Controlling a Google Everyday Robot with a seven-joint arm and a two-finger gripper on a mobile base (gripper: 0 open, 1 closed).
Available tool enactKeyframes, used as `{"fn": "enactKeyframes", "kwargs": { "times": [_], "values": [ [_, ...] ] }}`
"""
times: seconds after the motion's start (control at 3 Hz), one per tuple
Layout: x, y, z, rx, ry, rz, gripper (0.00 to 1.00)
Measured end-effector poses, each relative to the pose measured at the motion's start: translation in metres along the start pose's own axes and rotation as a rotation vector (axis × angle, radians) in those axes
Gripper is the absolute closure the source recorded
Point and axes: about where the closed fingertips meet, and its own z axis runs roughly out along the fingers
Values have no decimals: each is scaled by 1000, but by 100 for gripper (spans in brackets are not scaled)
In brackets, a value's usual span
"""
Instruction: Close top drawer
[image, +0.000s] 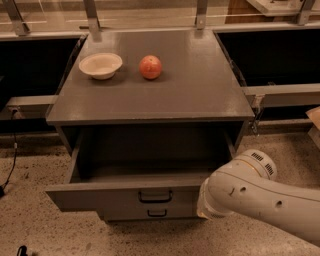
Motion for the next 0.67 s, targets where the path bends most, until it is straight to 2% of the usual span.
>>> {"fn": "enactKeyframes", "kwargs": {
  "times": [0.33, 0.67],
  "values": [
    [0, 0, 0, 0, 0, 0, 27],
    [0, 0, 0, 0, 0, 0, 4]
  ]
}}
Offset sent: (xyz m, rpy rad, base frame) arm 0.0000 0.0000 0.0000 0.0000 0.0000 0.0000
